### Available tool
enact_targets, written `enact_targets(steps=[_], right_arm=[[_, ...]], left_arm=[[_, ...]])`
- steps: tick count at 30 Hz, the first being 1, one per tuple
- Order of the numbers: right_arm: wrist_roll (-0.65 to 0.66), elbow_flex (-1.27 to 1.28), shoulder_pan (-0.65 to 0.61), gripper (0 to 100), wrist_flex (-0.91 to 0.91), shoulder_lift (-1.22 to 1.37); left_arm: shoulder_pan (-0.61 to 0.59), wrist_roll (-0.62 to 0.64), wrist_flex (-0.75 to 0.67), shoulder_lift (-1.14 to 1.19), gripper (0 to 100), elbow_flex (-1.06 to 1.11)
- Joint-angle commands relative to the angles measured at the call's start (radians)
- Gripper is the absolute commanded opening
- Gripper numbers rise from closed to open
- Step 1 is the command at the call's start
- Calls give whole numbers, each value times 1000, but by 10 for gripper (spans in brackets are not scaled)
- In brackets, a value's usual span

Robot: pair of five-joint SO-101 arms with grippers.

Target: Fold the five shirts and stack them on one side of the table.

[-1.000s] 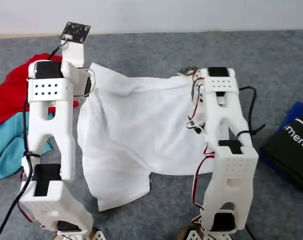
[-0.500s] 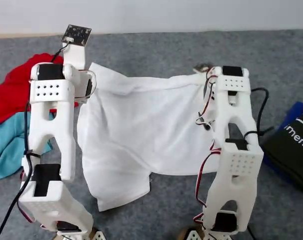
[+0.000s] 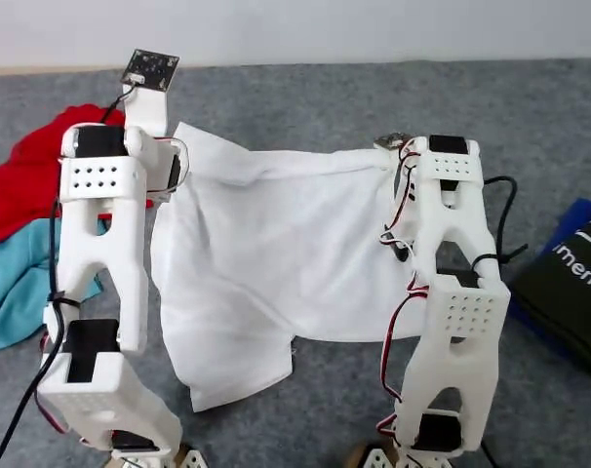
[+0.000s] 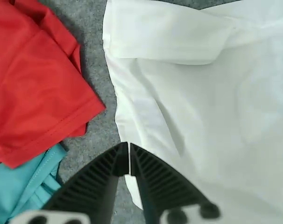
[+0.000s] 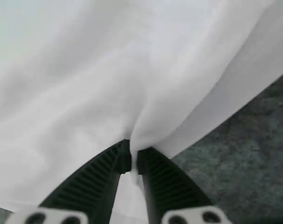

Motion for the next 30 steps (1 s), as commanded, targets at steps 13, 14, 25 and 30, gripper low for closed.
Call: enact_targets(steps=[13,14,25,30], right_arm=[[-9,-167,4,135,41,-10],[-9,-167,2,137,42,-10],[29,-166,-5,45,31,-7],[74,-166,1,17,31,-16]], left_arm=[[8,5,-44,-9,7,38],[8,5,-44,-8,7,38],[8,3,-44,-6,7,38],[8,3,-46,-6,7,38]])
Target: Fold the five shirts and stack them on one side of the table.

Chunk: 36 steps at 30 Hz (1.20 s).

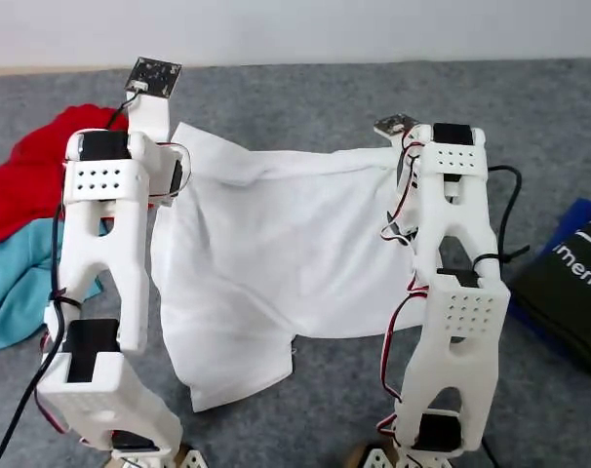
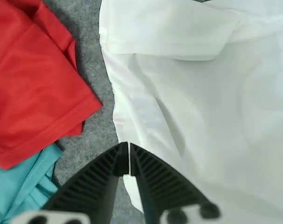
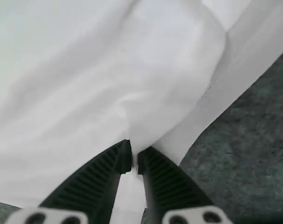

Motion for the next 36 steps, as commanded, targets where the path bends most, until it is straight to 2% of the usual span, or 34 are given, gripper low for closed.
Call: enact_targets(steps=[1,20,24,36], right_arm=[[20,-58,2,17,4,-19],[12,-364,93,11,4,108],[-26,-465,94,11,-2,130],[-23,-608,102,12,-42,282]], left_arm=[[8,3,-23,-6,7,-4],[8,3,-31,-6,7,-4],[8,3,-31,-6,7,-4],[9,3,-44,-6,7,-2]])
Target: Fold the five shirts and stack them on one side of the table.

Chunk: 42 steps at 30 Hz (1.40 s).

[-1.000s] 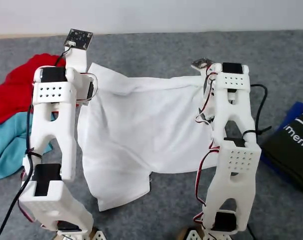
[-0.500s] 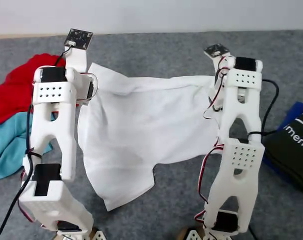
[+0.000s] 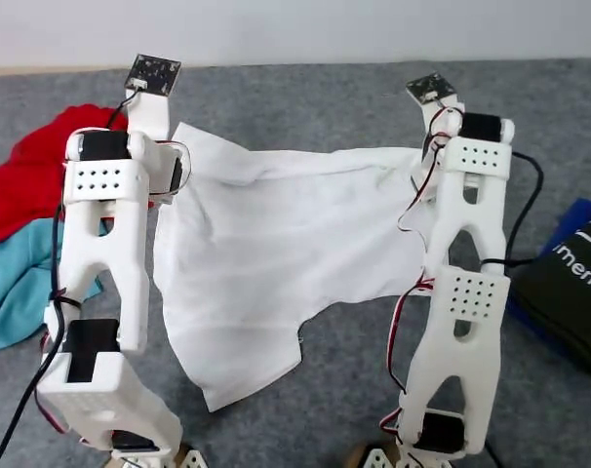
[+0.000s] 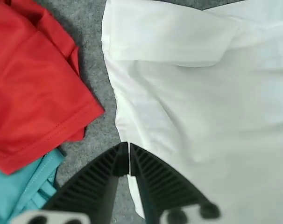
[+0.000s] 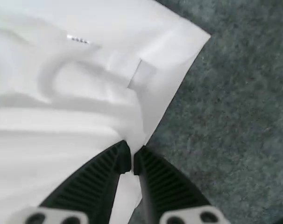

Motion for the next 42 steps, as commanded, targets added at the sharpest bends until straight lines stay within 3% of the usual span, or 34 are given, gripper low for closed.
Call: enact_targets(steps=[1,13,16,20,24,29,35,42], right_arm=[[-11,-97,21,12,-16,7],[-11,-195,51,13,-50,68],[-14,-193,44,60,-39,68],[-15,-204,30,167,62,56],[-12,-249,28,179,186,24],[-11,-235,53,180,185,-59],[8,84,56,179,185,-282],[302,647,77,177,182,-634]], left_arm=[[9,3,-20,-6,7,-2],[9,3,-21,-5,7,-2],[9,3,-21,-5,7,-2],[9,3,-21,-5,7,-2],[9,3,-21,-6,7,-2],[11,8,-18,-15,7,-8],[49,6,46,-23,7,-12],[18,8,94,-135,7,-4]])
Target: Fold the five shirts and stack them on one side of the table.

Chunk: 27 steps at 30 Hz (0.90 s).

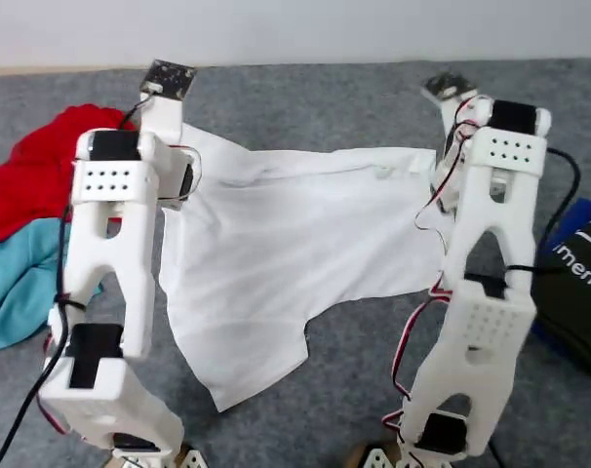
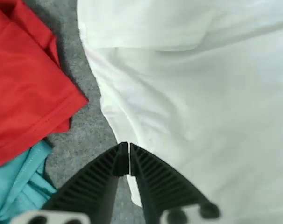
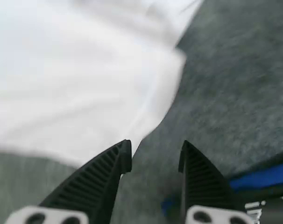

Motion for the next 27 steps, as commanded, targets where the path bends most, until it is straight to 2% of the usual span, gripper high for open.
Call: enact_targets(steps=[1,4,8,10,15,20,27], right_arm=[[160,267,35,179,41,-231],[267,440,39,180,30,-326],[324,580,28,199,-64,-369],[322,617,-2,237,-99,-361],[321,669,-76,242,-159,-315],[321,669,-77,242,-249,-217],[273,667,-82,242,-259,-82]], left_arm=[[-32,8,12,-91,7,-4],[-55,8,12,-86,7,-2],[-63,6,5,-71,7,42],[-61,6,3,-68,7,64],[-64,3,-68,-77,7,130],[-60,3,-95,-77,7,150],[-63,3,-97,-69,7,148]])
